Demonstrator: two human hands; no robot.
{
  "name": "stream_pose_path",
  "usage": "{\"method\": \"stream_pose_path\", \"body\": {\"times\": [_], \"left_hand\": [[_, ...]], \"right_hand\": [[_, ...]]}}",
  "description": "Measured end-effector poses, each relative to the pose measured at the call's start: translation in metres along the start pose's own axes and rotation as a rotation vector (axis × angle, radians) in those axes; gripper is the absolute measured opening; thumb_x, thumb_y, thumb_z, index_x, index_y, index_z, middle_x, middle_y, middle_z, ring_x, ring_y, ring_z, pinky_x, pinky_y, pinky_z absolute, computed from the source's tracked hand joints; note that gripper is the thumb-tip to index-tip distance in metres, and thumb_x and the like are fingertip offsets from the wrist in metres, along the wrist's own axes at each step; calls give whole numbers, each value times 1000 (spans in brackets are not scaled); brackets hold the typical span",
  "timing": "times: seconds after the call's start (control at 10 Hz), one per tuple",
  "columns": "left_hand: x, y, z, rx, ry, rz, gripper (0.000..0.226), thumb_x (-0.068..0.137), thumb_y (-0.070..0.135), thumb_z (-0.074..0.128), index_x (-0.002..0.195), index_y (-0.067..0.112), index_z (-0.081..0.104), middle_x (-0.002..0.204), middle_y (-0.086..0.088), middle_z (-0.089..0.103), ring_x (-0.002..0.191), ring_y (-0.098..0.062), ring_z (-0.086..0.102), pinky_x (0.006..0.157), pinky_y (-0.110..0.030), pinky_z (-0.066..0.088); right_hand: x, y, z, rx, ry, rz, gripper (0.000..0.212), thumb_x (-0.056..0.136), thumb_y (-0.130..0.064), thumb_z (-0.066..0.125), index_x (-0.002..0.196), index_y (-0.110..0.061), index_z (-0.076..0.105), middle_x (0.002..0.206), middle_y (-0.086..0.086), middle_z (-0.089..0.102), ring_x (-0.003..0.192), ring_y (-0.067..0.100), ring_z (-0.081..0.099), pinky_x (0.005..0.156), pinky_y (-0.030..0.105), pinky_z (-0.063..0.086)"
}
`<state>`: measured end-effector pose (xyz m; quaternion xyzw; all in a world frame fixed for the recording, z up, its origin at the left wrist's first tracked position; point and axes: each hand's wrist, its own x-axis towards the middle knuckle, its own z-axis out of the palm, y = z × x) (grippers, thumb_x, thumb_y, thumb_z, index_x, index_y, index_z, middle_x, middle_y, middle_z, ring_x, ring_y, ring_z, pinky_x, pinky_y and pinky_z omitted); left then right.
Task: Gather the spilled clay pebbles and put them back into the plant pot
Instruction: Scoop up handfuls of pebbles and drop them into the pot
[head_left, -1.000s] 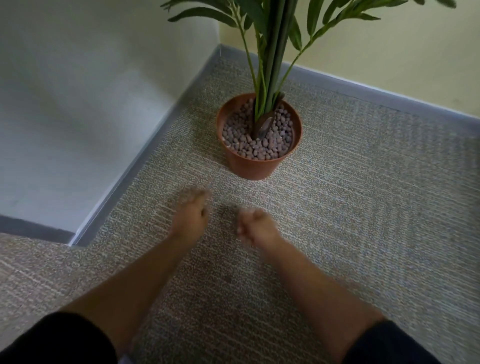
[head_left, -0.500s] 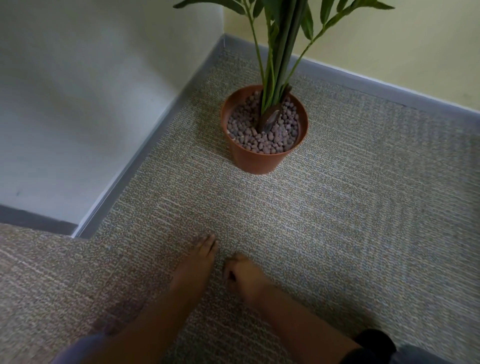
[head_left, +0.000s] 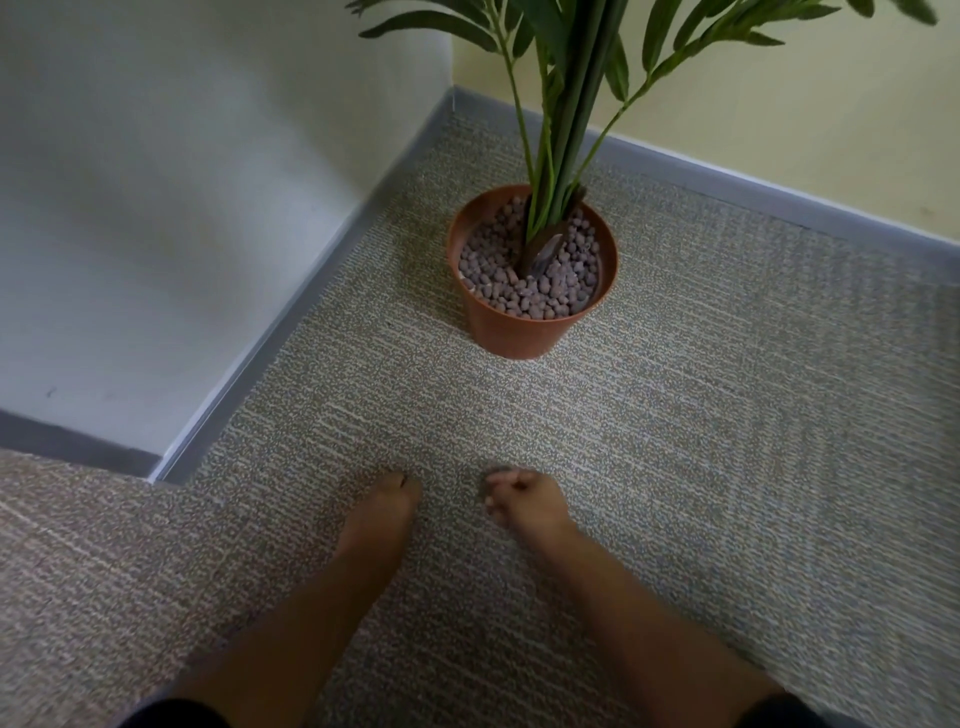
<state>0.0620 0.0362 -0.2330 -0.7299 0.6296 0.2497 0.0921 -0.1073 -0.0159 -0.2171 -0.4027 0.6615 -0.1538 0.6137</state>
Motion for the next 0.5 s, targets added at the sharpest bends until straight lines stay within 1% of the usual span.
{"method": "stream_pose_path", "body": {"times": [0.1,0.2,0.3,0.4,0.5], "left_hand": [[-4,1,1,7,39,8,38,93,17,41,130,15,42,133,-8,44,123,-24,44,97,-37,44],[-25,7,13,-50,56,-24,54,92,35,44,141,16,29,146,-5,32,133,-23,32,101,-37,43],[-42,12,31,-61,-34,-49,79,91,50,39,149,10,5,159,-7,4,146,-26,9,115,-40,27],[-56,14,49,-60,-213,-43,124,67,81,41,134,8,-33,142,0,-41,135,-22,-35,118,-49,-3],[-53,9,53,-2,-259,-51,137,55,86,47,130,8,-37,135,-1,-46,133,-25,-37,117,-52,-6]], "right_hand": [[2,-36,-8,164,25,-10,14,92,-10,56,86,-6,68,75,8,66,64,15,59,68,24,50],[-2,-98,-28,331,30,-155,12,92,-12,56,93,-10,67,80,3,69,70,11,64,73,22,56],[-8,-134,-39,412,25,-271,12,92,-9,55,94,-12,66,83,1,68,76,10,65,74,19,57],[-1,-184,-52,68,144,-407,35,90,-12,57,125,-10,56,108,1,64,101,17,62,90,28,53],[-1,-190,-55,-256,209,-494,52,89,-16,58,139,-13,43,117,3,57,111,20,57,97,30,47]]}}
